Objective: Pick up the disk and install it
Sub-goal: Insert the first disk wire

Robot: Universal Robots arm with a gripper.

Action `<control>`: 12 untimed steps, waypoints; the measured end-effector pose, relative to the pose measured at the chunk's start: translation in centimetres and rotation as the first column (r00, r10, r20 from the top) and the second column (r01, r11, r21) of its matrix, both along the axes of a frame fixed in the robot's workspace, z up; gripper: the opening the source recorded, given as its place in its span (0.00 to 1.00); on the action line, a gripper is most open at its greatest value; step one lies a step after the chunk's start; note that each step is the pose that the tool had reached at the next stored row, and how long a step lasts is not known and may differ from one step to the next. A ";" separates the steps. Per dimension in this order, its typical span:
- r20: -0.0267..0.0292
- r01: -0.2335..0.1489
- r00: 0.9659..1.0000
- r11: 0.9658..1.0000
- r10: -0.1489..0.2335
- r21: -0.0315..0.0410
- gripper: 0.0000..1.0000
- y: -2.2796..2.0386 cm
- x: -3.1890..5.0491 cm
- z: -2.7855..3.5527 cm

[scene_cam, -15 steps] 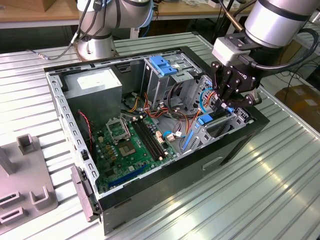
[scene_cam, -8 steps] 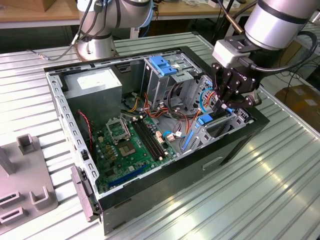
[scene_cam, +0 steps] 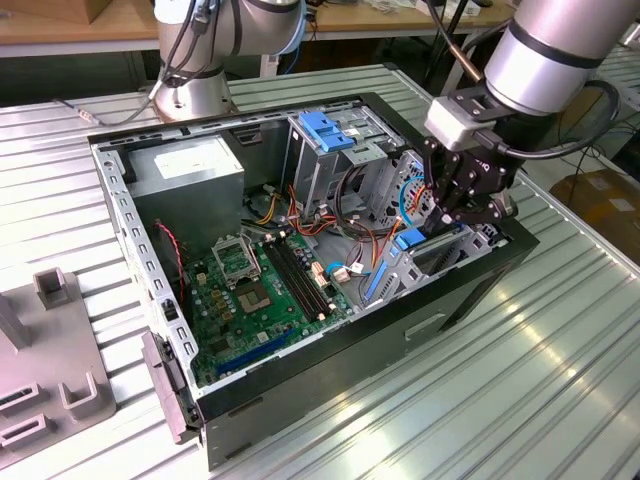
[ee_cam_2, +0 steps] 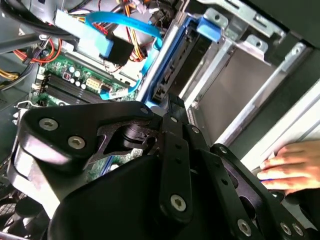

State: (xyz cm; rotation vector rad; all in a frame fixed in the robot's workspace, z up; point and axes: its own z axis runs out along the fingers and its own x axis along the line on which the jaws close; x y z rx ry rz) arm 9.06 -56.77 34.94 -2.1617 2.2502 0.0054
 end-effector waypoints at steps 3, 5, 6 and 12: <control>0.000 -0.003 1.000 1.000 0.003 0.000 0.10 0.09 0.22 -0.43; 0.000 -0.004 1.000 1.000 0.004 0.000 0.10 0.09 0.35 -0.74; 0.000 -0.004 1.000 1.000 0.004 0.000 0.10 0.09 0.40 -0.93; 0.000 -0.006 1.000 1.000 0.006 0.000 0.10 0.09 0.51 -1.73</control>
